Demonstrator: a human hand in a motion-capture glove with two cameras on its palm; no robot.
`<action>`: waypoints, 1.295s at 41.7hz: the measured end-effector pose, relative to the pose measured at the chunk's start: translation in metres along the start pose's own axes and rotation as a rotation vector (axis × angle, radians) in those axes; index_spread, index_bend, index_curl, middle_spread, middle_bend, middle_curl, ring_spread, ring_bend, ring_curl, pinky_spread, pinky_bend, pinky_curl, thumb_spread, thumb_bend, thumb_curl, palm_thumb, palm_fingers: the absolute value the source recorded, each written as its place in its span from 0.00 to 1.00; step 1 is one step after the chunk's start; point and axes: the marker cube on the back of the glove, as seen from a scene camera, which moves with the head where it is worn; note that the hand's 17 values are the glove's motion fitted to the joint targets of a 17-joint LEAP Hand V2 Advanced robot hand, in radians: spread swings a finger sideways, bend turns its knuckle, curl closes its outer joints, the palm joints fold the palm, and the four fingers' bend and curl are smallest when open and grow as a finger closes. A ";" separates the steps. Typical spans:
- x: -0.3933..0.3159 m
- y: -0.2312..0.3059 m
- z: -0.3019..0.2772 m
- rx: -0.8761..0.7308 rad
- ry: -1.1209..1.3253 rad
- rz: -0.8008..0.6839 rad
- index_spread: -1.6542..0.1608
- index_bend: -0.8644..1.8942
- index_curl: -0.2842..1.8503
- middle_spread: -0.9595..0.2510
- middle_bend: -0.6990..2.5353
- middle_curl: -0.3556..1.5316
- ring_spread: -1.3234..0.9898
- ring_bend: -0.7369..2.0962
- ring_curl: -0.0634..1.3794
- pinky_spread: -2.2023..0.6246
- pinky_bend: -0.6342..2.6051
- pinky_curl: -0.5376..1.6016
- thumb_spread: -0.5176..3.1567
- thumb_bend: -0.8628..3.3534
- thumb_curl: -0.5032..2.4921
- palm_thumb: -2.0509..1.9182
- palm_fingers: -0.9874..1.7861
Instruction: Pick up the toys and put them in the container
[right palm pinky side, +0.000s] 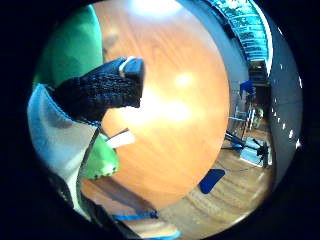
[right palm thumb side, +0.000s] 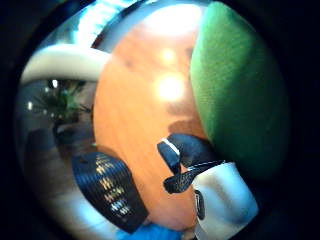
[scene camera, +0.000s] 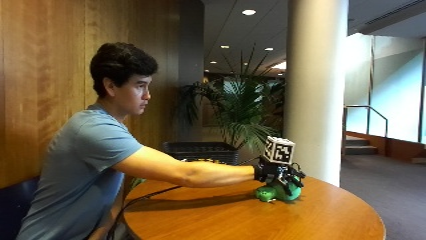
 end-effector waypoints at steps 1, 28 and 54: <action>-0.004 0.002 0.002 0.000 -0.026 -0.077 0.76 0.33 0.19 0.87 0.24 0.29 0.62 0.39 0.21 0.80 0.67 0.42 0.44 0.21 0.26 0.55 0.28; 0.001 0.037 -0.031 0.129 -0.075 -0.011 0.74 0.41 0.26 0.64 0.35 0.36 0.44 0.60 0.36 0.66 0.57 0.40 0.41 0.26 0.35 0.70 0.59; -0.017 0.221 -0.220 0.400 -0.047 -0.134 0.73 0.37 0.30 0.56 0.34 0.42 0.38 0.59 0.39 0.67 0.61 0.43 0.40 0.24 0.40 0.69 0.56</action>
